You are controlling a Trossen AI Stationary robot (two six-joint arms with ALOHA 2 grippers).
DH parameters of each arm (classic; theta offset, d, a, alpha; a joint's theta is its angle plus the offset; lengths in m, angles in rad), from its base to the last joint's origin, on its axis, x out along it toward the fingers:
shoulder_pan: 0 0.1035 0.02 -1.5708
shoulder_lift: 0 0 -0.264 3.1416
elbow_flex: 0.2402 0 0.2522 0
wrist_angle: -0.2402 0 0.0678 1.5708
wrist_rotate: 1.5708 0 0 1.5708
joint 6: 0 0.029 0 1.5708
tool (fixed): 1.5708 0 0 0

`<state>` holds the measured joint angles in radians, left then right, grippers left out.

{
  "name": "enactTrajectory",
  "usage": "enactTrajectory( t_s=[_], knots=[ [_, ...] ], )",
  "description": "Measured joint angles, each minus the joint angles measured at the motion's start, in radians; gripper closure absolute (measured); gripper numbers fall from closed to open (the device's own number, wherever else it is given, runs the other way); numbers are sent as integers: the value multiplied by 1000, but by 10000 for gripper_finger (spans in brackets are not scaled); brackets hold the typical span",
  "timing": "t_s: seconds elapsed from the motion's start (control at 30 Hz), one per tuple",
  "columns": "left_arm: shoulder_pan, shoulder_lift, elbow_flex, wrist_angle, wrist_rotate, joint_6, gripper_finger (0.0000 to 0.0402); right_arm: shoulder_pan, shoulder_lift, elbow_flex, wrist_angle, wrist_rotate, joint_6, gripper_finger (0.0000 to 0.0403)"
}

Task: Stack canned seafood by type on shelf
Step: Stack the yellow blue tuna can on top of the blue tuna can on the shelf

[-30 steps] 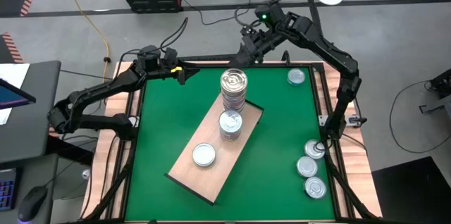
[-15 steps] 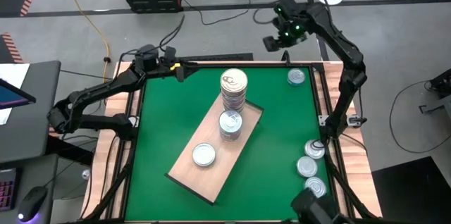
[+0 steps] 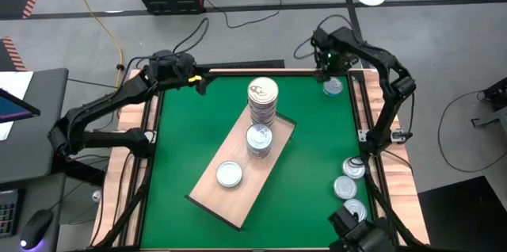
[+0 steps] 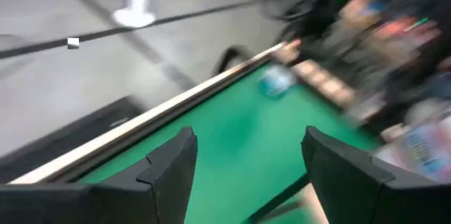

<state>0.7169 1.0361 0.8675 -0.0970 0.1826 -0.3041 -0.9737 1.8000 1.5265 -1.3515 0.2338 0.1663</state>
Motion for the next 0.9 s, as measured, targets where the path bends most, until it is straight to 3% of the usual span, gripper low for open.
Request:
enactTrajectory(
  t_s=[0.17,0.37,0.6,0.8,0.9],
  knots=[
    [-49,-3,89,-209,-192,138,158,0,0,-128,107,118,-13,113],
    [-54,-3,106,-187,-171,162,158,-4,0,-224,262,157,-34,117],
    [-54,-14,106,-190,-162,165,158,11,0,-323,337,127,-52,117],
    [-54,-16,106,-180,-166,180,158,136,0,-346,318,84,-31,118],
    [-54,-16,106,-177,-166,188,158,235,-1,-346,278,9,21,118]
  ],
)
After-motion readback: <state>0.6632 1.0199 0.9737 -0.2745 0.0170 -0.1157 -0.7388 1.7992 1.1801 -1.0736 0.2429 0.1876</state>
